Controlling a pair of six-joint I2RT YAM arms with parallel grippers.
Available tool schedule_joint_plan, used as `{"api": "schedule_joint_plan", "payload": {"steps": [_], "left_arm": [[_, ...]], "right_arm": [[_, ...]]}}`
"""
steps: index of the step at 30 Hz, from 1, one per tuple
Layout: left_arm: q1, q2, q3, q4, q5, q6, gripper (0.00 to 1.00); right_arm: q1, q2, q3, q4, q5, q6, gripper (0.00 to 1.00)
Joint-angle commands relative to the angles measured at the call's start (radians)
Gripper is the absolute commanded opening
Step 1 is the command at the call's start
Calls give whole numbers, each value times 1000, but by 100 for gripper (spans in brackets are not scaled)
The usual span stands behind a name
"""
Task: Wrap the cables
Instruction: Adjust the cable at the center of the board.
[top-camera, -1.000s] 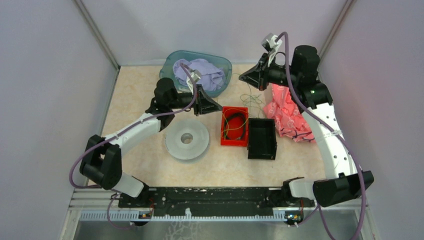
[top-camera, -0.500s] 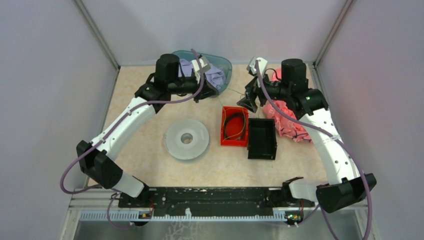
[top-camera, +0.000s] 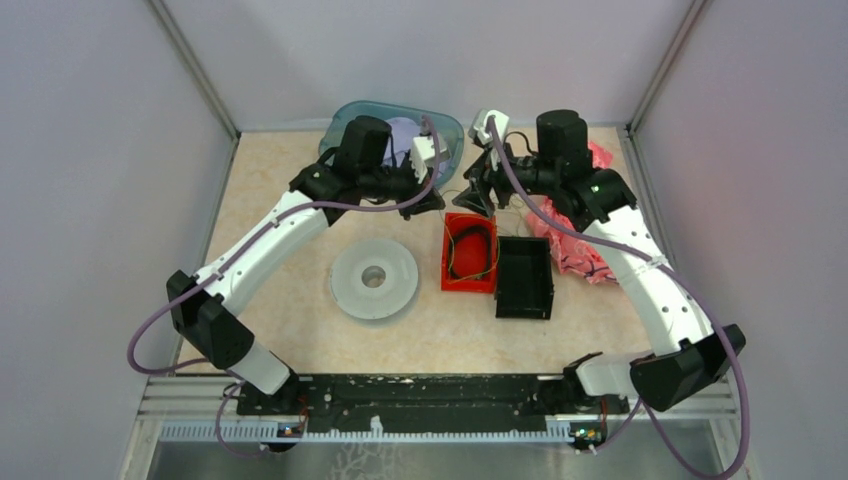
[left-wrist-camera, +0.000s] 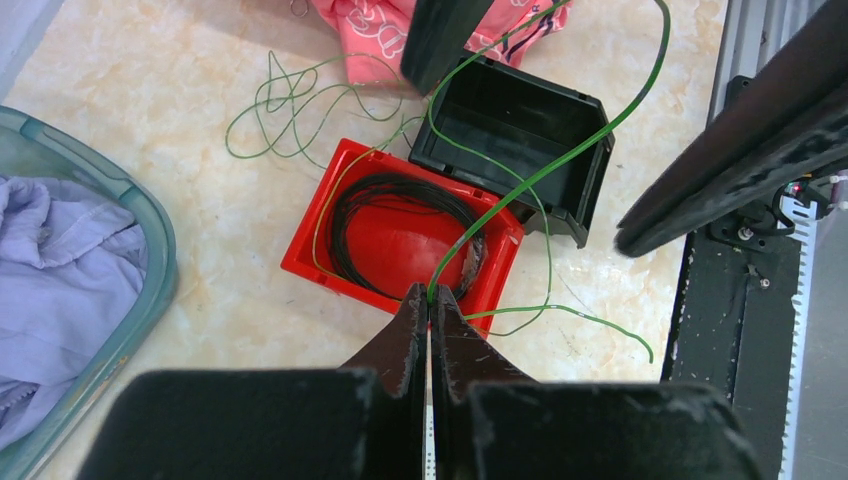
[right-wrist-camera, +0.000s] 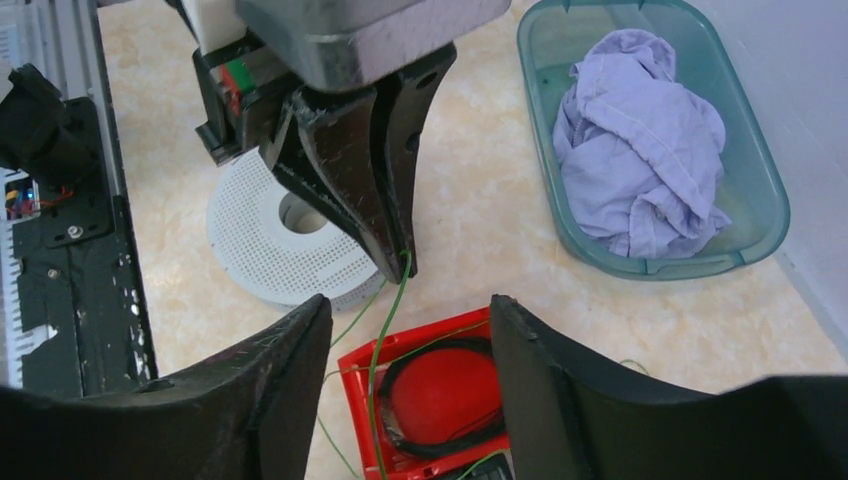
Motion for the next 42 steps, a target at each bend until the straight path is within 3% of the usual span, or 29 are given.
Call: {"api": "schedule_joint_plan", "payload": {"steps": [1, 8, 21, 33, 39, 42], "left_arm": [[-18, 12, 42, -21, -8, 13, 0], [-27, 13, 43, -21, 8, 9, 0], [-28, 3, 31, -16, 23, 6, 0], [-28, -21, 7, 12, 18, -3, 0], [-25, -46, -26, 58, 8, -4, 0], [-24, -49, -32, 74, 15, -2, 6]], "right_arm": [[14, 6, 3, 112, 8, 84, 56], [14, 15, -39, 169, 17, 132, 38], [14, 17, -73, 181, 4, 148, 30], [14, 12, -88, 177, -15, 153, 1], [12, -9, -110, 193, -15, 150, 0], [11, -9, -114, 203, -34, 159, 0]]}}
